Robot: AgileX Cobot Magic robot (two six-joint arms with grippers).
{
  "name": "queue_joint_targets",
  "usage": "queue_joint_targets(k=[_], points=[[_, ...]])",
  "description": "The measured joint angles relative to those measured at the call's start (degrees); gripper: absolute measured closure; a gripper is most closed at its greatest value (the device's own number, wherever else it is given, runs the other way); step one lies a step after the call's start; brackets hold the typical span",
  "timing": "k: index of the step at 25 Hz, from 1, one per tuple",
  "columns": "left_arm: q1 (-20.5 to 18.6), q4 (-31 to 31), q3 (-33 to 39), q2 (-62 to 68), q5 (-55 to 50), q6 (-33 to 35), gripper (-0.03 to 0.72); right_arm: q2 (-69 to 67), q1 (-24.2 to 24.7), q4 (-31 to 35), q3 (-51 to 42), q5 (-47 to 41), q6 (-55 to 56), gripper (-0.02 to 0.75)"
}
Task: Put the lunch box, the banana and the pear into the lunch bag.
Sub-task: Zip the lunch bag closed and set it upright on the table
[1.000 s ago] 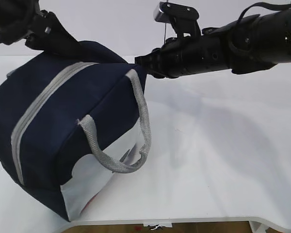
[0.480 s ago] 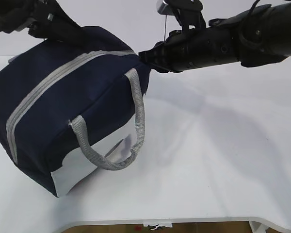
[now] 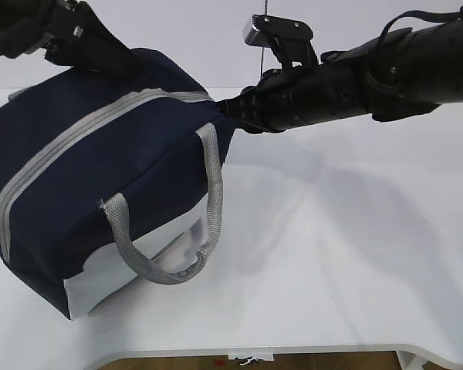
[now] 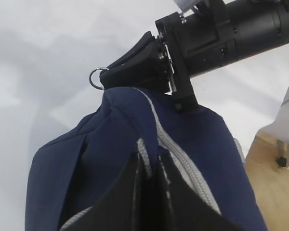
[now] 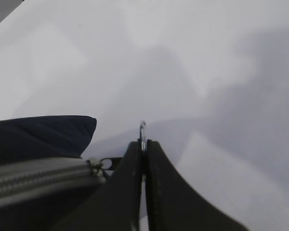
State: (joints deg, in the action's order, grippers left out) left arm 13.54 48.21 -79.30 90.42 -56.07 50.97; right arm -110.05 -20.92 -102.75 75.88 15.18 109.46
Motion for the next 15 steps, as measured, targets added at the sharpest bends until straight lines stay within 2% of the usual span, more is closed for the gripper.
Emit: queue_joint_targets(k=[10, 12, 15], points=[[0.00, 1.05, -0.19, 3.28, -0.12, 0.80, 0.673, 2.90, 0.00, -2.60, 0.00, -0.70, 0.53, 0.732], [0.00, 1.21, -0.19, 4.10, 0.44, 1.02, 0.673, 3.13, 0.00, -2.72, 0.00, -0.83, 0.66, 0.703], [0.00, 1.34, -0.19, 4.64, 2.05, 1.68, 0.673, 3.72, 0.00, -2.72, 0.00, -0.85, 0.81, 0.615]])
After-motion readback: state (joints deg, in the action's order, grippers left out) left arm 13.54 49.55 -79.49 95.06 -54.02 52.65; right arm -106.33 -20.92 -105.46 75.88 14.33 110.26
